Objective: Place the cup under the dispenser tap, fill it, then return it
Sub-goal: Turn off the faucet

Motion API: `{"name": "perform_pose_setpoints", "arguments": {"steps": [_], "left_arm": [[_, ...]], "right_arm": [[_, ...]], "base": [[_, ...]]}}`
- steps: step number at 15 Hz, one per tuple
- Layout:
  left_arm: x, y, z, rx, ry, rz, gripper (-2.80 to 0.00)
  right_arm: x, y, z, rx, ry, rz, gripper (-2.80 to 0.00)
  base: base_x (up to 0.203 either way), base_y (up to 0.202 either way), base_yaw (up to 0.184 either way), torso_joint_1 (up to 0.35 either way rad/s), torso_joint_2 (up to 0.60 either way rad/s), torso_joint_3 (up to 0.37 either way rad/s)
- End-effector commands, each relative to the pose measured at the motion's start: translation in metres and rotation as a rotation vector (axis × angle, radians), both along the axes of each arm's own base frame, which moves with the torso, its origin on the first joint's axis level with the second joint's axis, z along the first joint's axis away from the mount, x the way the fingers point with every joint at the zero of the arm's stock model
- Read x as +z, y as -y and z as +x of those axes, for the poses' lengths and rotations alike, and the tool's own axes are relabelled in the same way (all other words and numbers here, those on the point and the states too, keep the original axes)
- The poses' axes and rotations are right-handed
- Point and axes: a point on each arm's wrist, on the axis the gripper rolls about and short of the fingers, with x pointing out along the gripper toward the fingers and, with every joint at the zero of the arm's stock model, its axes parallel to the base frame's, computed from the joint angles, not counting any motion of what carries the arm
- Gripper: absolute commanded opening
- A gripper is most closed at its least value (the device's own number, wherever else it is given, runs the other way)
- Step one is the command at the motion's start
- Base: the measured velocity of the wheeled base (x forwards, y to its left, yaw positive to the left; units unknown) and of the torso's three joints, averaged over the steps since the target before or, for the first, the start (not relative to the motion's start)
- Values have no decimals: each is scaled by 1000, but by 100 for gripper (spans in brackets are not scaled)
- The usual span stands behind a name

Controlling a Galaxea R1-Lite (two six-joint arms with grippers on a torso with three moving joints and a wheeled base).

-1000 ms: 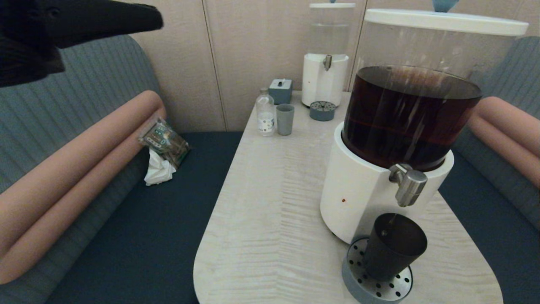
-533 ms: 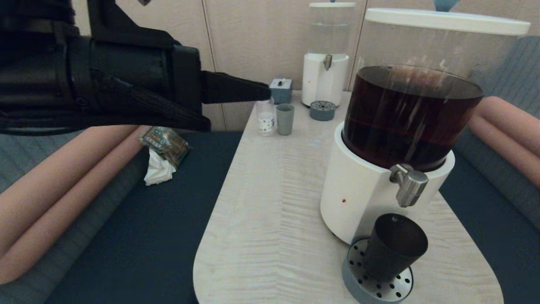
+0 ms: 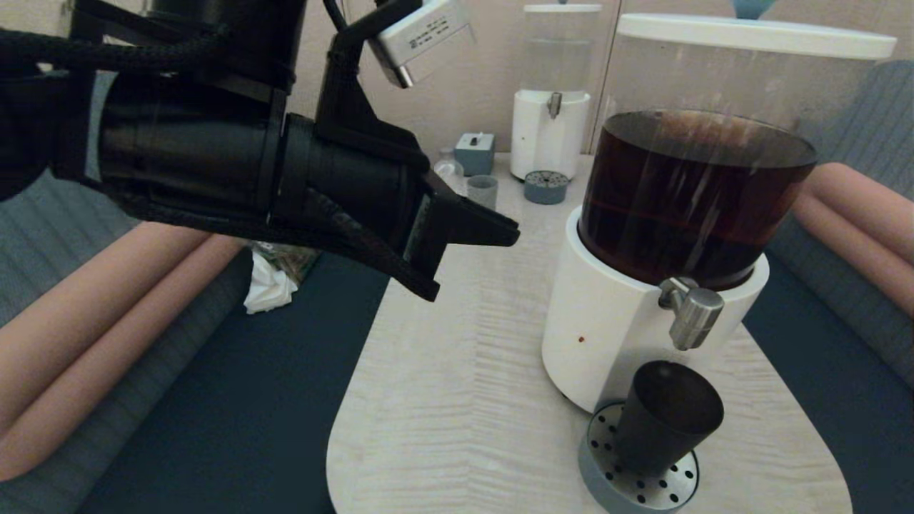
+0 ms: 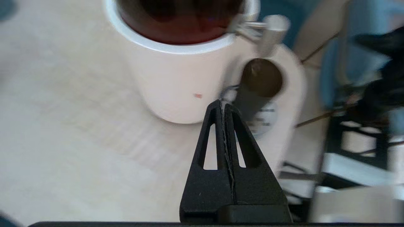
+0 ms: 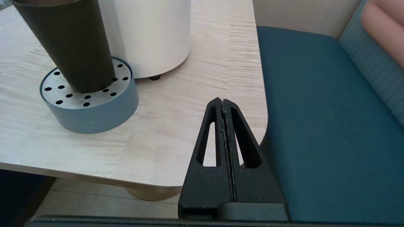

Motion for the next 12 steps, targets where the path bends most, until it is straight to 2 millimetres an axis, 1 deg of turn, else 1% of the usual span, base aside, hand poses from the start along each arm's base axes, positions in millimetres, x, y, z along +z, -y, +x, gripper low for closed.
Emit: {"name": "perform_pose_setpoints", "arguments": {"steps": [1,3,5,6,9,11,12], "left_arm": [[-7,13,10,-9,-6,18,-280],[-10,24,18,-20,10,22,-280],[-11,42,25,-29,78,30,-280],[-12,51,24,-43,94,31,-280],[-24,81,22,-100,97,36,-280],[-31,94,18,-124,86,45,-280],[-34,98,15,-124,81,56,-280]], "right_arm": [[-2,0,1,-1,-8,-1,-280],[-2,0,1,0,-8,-1,-280],[-2,0,1,0,-8,-1,-280],[-2,0,1,0,-8,-1,-280],[-2,0,1,0,-8,-1,-280],[-2,0,1,0,-8,-1,-280],[-2,0,1,0,-8,-1,-280]], "base": [[0,0,0,0,0,0],[0,0,0,0,0,0],[0,0,0,0,0,0],[0,0,0,0,0,0],[0,0,0,0,0,0],[0,0,0,0,0,0],[0,0,0,0,0,0]]}}
